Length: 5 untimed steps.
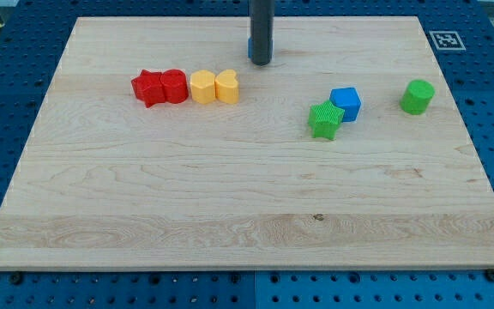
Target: Slide triangle above the red star
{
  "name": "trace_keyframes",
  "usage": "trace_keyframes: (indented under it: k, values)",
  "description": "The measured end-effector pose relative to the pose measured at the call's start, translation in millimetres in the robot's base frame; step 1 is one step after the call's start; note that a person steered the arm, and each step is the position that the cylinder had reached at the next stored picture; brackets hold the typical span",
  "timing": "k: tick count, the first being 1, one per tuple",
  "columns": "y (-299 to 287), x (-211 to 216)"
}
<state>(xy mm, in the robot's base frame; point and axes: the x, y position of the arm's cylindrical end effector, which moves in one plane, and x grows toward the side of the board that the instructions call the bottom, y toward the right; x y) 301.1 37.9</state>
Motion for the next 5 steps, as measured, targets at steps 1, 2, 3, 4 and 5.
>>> trace_keyframes:
  k: [1,2,3,4,5]
  values:
    - [39,2]
    - [27,-28]
    - [-20,-30]
    - [-37,-31]
    - [-61,-31]
